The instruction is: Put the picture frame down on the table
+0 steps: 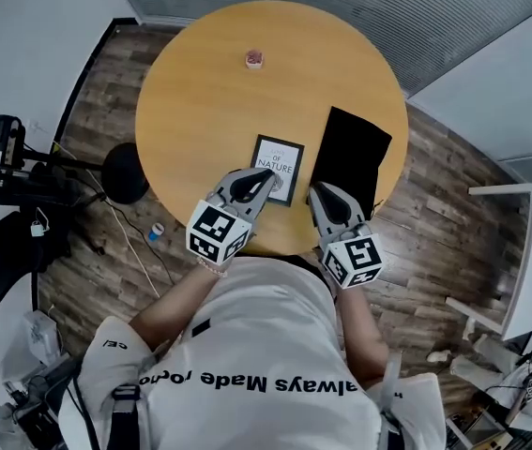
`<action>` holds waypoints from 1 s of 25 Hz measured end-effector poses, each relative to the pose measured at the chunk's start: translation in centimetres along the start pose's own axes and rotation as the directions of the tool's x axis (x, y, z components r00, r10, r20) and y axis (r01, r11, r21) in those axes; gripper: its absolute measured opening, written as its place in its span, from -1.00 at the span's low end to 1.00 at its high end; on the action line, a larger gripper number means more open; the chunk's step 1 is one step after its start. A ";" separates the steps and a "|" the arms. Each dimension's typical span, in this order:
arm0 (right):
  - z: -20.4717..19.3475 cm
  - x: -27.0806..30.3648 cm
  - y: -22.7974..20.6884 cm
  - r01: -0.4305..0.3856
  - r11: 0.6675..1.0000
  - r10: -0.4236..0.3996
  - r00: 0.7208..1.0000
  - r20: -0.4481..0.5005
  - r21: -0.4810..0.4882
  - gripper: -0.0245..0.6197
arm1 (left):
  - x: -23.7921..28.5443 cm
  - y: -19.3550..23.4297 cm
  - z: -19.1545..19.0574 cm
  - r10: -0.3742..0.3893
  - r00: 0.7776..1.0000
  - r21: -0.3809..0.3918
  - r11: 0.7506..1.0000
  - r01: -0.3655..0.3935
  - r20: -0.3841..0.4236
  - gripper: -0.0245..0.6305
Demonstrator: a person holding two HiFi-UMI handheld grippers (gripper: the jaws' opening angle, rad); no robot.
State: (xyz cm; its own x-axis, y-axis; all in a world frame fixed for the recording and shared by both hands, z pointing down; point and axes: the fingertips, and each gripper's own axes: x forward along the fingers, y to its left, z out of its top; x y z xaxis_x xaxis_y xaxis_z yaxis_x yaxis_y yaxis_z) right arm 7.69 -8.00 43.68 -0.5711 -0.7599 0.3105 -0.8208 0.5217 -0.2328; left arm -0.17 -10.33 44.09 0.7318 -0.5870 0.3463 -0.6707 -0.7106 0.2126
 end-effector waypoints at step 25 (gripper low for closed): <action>14.1 -5.0 4.5 -0.045 0.985 0.072 0.985 0.158 -0.168 -0.76 | -5.3 -3.0 12.1 -0.083 0.985 0.090 0.993 0.070 0.151 -0.84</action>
State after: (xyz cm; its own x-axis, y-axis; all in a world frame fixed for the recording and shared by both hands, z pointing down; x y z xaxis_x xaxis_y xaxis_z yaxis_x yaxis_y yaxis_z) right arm 7.03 -7.34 28.05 -0.6190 -0.7722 0.1432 -0.7851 0.6131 -0.0879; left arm -0.53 -9.77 30.60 0.7949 -0.5777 0.1854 -0.6041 -0.7820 0.1533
